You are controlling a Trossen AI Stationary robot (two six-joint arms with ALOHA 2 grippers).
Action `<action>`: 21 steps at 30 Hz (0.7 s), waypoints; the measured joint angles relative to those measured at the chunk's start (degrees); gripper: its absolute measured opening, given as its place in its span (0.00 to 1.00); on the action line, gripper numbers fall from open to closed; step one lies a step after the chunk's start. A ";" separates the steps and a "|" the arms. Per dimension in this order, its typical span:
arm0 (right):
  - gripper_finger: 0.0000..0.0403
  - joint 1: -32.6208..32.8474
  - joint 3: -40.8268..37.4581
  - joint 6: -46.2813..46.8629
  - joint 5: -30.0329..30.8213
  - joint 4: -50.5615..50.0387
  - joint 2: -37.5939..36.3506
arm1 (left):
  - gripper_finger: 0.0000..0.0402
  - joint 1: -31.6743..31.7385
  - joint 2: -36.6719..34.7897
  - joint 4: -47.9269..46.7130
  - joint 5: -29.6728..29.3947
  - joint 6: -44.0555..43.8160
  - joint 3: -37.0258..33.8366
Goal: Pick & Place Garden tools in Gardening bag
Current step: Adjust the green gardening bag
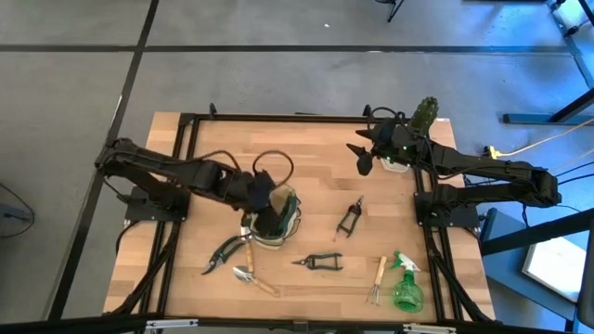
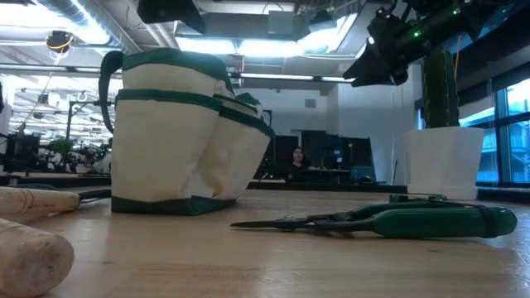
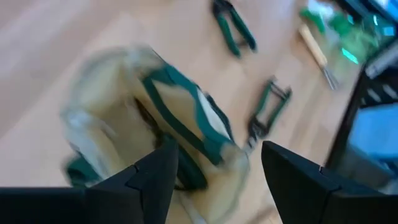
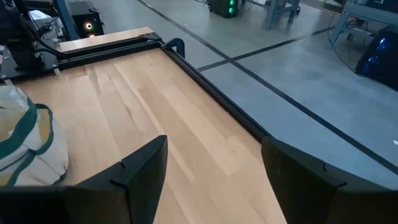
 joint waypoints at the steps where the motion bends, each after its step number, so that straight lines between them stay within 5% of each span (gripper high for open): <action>1: 0.65 0.02 0.00 0.00 0.00 -0.08 -0.02 | 0.56 -0.91 0.37 -0.31 0.25 -0.77 0.00; 13: 0.65 0.00 0.00 -0.01 -3.20 -2.81 -0.02 | 0.56 -18.09 1.43 -11.28 1.39 -22.39 -0.91; 21: 0.65 0.01 0.00 0.09 -15.84 -4.34 -0.01 | 0.48 -25.41 1.62 -8.63 -2.83 -37.78 -16.92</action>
